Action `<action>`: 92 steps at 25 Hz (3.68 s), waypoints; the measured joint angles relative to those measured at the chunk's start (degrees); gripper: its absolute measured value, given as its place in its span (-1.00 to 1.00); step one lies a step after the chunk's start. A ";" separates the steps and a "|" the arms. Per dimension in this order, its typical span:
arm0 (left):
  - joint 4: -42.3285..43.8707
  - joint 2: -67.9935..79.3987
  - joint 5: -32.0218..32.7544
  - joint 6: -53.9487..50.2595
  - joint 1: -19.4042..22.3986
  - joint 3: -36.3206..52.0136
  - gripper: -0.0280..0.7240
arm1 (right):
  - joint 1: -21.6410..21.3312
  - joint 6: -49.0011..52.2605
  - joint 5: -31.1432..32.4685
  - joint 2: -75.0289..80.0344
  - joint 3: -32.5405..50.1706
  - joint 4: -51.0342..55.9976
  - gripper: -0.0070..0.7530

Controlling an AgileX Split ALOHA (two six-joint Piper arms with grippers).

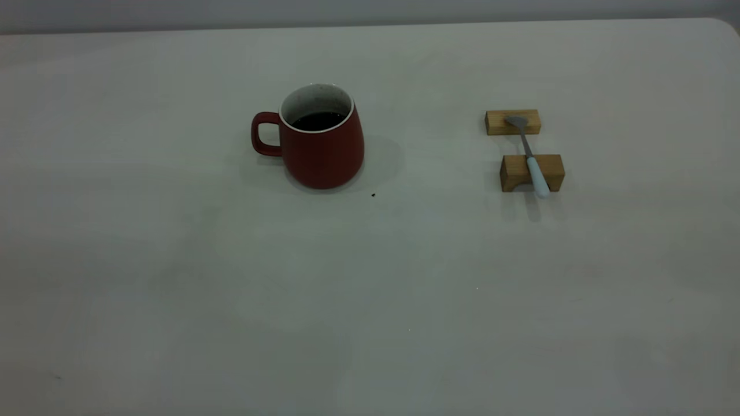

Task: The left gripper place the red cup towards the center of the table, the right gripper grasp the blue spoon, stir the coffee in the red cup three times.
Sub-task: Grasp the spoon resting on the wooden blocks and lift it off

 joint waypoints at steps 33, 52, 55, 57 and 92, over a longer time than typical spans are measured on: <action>-0.04 -23.50 1.34 -0.32 12.64 0.59 0.54 | 0.00 -6.14 -19.14 28.20 -2.42 13.87 0.39; -0.04 -23.50 1.34 -0.32 12.64 0.59 0.54 | 8.09 -27.80 -27.40 97.91 -27.11 35.79 0.42; -0.04 -23.50 1.34 -0.32 12.64 0.59 0.54 | 9.76 -22.62 -27.60 105.31 -31.27 33.34 0.42; -0.04 -23.50 1.34 -0.32 12.64 0.59 0.54 | 10.67 -21.00 -27.95 109.26 -33.95 31.42 0.42; -0.04 -23.50 1.34 -0.37 12.64 0.59 0.54 | 11.96 -4.27 -26.84 139.78 -56.59 10.87 0.02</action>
